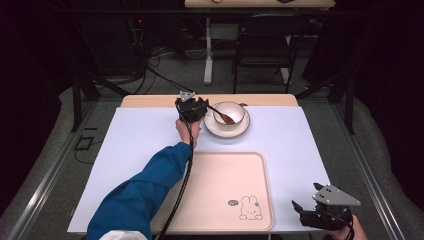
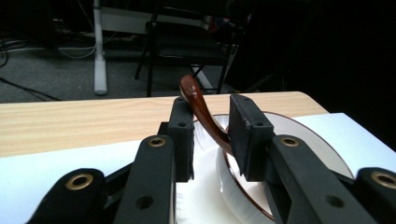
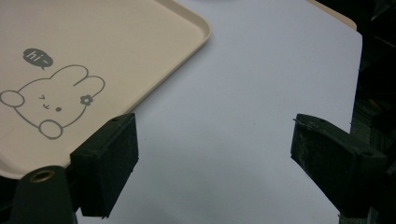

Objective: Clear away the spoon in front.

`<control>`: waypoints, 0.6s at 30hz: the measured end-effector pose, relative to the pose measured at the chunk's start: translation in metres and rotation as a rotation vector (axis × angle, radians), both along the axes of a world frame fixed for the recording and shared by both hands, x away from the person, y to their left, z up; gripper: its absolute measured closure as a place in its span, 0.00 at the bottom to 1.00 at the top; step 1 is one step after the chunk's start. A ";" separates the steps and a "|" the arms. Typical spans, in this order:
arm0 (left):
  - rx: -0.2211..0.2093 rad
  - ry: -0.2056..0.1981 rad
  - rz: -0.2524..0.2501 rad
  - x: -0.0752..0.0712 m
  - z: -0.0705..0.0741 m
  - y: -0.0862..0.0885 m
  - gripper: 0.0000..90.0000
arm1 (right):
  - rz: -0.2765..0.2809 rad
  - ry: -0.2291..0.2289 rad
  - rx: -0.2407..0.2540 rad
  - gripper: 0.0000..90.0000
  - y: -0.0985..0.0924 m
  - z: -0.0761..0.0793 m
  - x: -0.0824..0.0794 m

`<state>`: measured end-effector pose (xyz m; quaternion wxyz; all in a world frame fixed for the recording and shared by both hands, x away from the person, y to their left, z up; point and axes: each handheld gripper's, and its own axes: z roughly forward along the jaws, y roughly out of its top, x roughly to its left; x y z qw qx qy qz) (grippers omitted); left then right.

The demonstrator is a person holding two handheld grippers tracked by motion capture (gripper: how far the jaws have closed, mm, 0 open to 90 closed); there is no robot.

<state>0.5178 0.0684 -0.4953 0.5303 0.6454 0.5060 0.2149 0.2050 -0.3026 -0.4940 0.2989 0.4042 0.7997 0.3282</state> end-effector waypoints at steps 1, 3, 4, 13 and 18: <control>-0.005 -0.004 -0.003 0.000 0.001 0.000 0.80 | -0.001 0.000 0.000 0.16 0.000 0.000 0.000; -0.019 -0.008 -0.015 -0.001 0.003 0.000 0.82 | -0.001 0.000 -0.001 0.16 0.000 0.000 0.000; -0.033 -0.010 -0.023 -0.001 0.004 0.001 0.83 | -0.001 0.000 0.000 0.16 0.000 0.000 0.000; -0.067 -0.022 -0.050 -0.002 0.011 0.005 0.88 | 0.000 0.000 0.000 0.16 0.000 0.000 0.000; -0.091 -0.038 -0.068 -0.003 0.017 0.007 0.92 | 0.000 0.000 0.000 0.16 0.000 0.000 0.000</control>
